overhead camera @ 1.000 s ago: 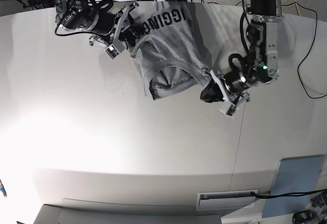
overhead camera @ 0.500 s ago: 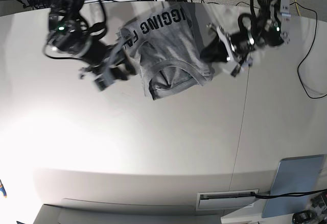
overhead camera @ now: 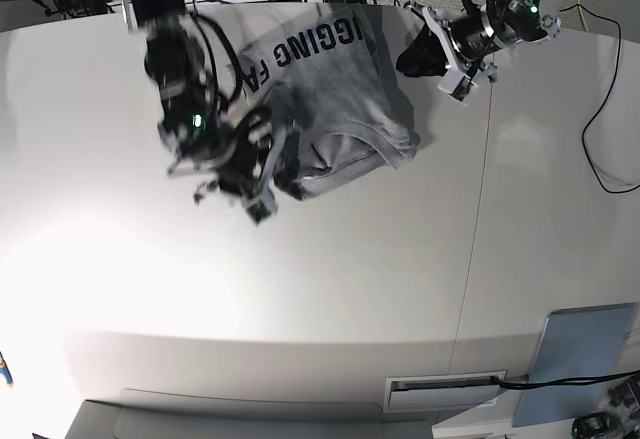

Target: Fold the T-shirt properly

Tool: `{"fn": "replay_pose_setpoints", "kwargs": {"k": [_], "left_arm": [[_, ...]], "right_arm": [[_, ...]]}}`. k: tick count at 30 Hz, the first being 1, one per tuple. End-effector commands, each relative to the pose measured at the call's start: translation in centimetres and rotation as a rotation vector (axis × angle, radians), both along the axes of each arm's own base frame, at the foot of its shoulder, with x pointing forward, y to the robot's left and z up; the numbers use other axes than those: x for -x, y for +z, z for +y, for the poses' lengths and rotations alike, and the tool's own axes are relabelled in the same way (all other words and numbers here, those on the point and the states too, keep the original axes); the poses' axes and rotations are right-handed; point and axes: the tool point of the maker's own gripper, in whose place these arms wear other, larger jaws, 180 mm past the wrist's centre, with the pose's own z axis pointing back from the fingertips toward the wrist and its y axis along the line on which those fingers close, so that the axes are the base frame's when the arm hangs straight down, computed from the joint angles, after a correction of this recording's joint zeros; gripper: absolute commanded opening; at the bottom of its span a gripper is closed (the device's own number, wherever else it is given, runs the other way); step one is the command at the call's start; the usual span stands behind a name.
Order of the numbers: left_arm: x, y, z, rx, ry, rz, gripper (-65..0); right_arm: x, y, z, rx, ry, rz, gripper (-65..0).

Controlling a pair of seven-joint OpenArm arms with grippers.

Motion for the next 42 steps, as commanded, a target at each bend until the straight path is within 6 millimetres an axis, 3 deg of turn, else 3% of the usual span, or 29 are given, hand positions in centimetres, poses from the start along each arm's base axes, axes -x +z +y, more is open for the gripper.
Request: {"fn": "replay_pose_setpoints", "kwargs": {"k": [1,4,8,14,20,25,29,35,39,42], "left_arm": [[-0.6,0.8,0.1,0.013,0.012,-0.04,-59.0],[-0.8,0.6,0.4,-0.011,0.016,-0.048,-59.0],[-1.1,0.9,0.3,-0.001,0.021,-0.064,-59.0],[-2.1,1.8,0.2,0.03,0.04,-0.116,-59.0],[-3.0,2.3,0.2,0.031,0.038,-0.141,-59.0],[-3.1,2.3,0.2,0.029,0.037,-0.141,-59.0],[-3.0,2.2,0.2,0.026,0.036,-0.135,-59.0],[-2.9,2.2,0.1,0.03,0.036,-0.135,-59.0],[-3.1,2.2,0.7,0.013,0.04,-0.138,-60.5],[-3.6,2.4,3.1,-0.015,0.103,-0.148,-64.6]], "right_arm": [[-1.3,0.8,-0.4,0.004,-0.009,-0.022,-47.4],[-2.7,0.9,-1.3,0.035,-0.031,-0.008,-47.4],[-3.9,3.0,-2.7,0.046,-0.098,-0.024,-47.4],[-3.0,6.9,-5.0,-0.004,-0.179,-0.085,-47.4],[-1.6,7.3,-7.1,-0.045,-0.229,-0.108,-47.4],[-2.5,8.5,-7.3,-0.055,-0.226,-0.184,-47.4],[-1.8,7.5,-7.7,-0.024,-0.231,-0.117,-47.4],[1.4,4.2,-7.9,0.003,-0.23,0.057,-47.4],[4.1,2.4,-10.1,0.048,-0.262,0.123,-47.5],[6.2,2.7,-12.5,0.071,-0.316,0.122,-48.0]]}}
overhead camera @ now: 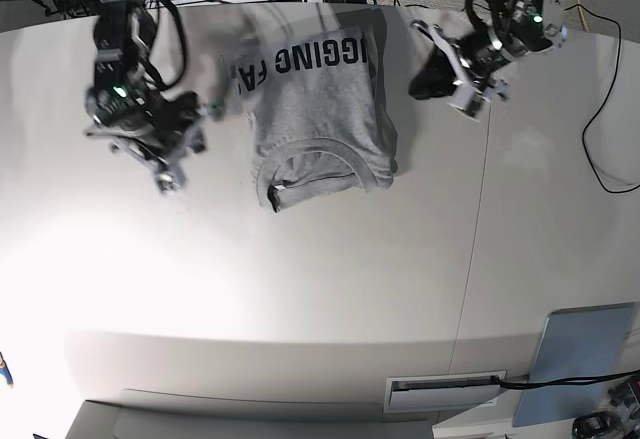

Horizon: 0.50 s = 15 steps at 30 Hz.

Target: Fold the T-shirt properly

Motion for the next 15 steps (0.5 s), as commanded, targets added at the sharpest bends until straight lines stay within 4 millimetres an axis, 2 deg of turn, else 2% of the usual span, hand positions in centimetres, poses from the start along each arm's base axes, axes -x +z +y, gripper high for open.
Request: {"fn": "replay_pose_setpoints", "kwargs": {"k": [1,4,8,11,15], "left_arm": [[-0.3,0.8,1.3,0.005,0.034,-0.027,-64.6],[0.9,1.0,4.3,0.007,0.119,-0.009,-64.6],[4.0,1.1,7.4,0.001,0.175,0.032,-64.6],[7.1,0.5,9.8,-0.042,0.236,0.101,-64.6],[12.3,-1.0,11.8,-0.118,0.262,0.265,-64.6]], "right_arm": [[-0.2,1.7,-0.8,0.005,-0.018,-0.062,-48.1],[2.4,3.6,-2.9,0.0,-0.085,-0.096,-48.1],[6.5,5.6,-4.9,0.007,-0.129,-0.103,-48.1],[10.4,5.3,-6.6,0.05,-0.173,-0.031,-48.1],[16.2,3.7,-8.1,0.096,-0.207,0.131,-48.1]]}}
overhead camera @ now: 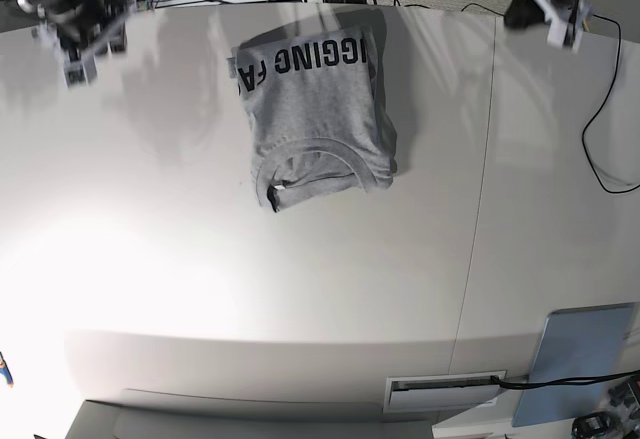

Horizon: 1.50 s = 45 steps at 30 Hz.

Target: Fold the T-shirt properly

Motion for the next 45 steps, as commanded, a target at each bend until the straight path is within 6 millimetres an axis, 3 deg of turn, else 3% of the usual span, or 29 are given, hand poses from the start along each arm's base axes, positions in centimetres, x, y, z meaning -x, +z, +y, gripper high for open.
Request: {"fn": "replay_pose_setpoints", "kwargs": {"k": [1,6,12,15,19,25,29,33,38,45], "left_arm": [[1.0,0.3,0.1,0.002,-0.01,0.021,-64.6],[6.8,-1.8,-0.4,0.041,0.036,0.186,-63.5],[12.2,-6.5,0.1,0.126,0.162,0.349,-52.4],[14.7,-9.5,0.7,0.143,0.236,0.449,-51.8],[17.2,-13.4,0.7,0.163,0.318,0.562,-51.8],[17.6,-17.9,0.5,0.132,0.367,0.566,-51.8],[16.6,-19.9,-1.1,0.147,0.328,0.589,-51.8],[15.1,-21.2,-3.7,0.176,0.24,0.625,-51.8],[14.2,-23.4,-5.0,0.038,0.193,0.685,-51.8],[12.1,-24.6,-9.8,0.065,0.193,0.66,-51.8]], "right_arm": [[1.2,0.2,-0.1,0.006,0.01,0.021,-48.1],[9.8,-2.3,0.1,-0.032,-0.055,0.241,-48.1],[18.9,-7.9,-1.1,-0.064,-0.189,0.459,-48.0],[21.8,-11.4,-1.9,-0.098,-0.246,0.539,-48.0],[24.2,-16.3,-2.1,-0.165,-0.29,0.615,-48.0],[23.7,-21.9,-2.7,-0.271,-0.348,0.621,-48.0],[21.4,-24.2,-3.2,-0.296,-0.34,0.541,-48.0],[18.8,-25.5,-2.8,-0.304,-0.32,0.483,-48.0],[15.6,-26.4,-1.7,-0.339,-0.322,0.433,-48.0],[14.8,-27.4,1.5,-0.354,-0.244,0.398,-48.0]]}}
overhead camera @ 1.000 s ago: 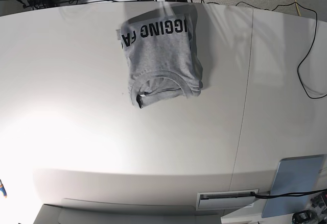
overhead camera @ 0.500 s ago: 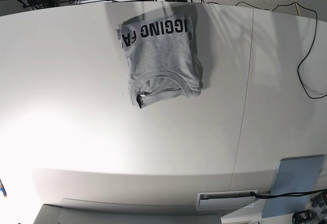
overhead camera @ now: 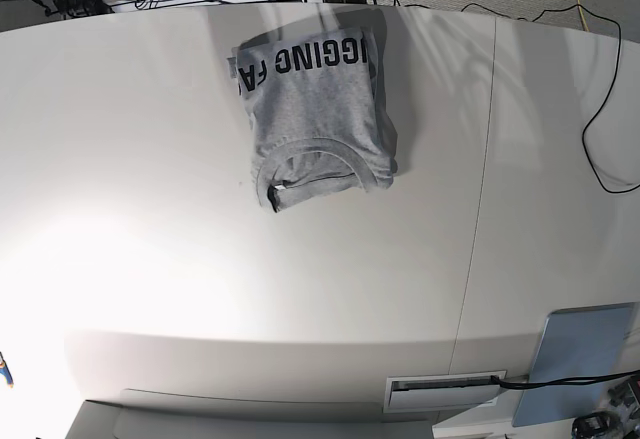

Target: Fold the T-shirt properly

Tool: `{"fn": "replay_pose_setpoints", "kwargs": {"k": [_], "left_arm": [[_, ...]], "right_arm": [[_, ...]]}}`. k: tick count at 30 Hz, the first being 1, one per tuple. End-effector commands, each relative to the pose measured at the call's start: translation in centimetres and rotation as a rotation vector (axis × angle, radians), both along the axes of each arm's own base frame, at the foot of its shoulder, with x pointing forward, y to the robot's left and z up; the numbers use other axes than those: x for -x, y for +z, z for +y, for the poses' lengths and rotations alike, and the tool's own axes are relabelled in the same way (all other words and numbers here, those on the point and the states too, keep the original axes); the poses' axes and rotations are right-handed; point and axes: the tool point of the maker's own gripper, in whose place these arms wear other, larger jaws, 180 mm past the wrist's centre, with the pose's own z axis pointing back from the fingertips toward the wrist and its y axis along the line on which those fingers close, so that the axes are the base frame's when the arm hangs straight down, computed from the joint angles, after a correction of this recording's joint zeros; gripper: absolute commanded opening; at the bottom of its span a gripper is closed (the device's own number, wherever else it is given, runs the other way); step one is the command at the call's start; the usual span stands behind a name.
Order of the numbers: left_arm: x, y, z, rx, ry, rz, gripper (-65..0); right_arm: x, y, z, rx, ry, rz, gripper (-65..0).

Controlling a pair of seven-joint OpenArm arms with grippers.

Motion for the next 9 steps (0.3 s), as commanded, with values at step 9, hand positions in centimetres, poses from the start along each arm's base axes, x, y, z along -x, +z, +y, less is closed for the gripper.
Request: {"fn": "replay_pose_setpoints", "kwargs": {"k": [9], "left_arm": [[-0.7,-0.3,-2.1,0.018,0.019,-0.015,-51.8]], "right_arm": [[0.0,0.1,-0.1,0.003,0.018,-0.015,-48.0]]}}
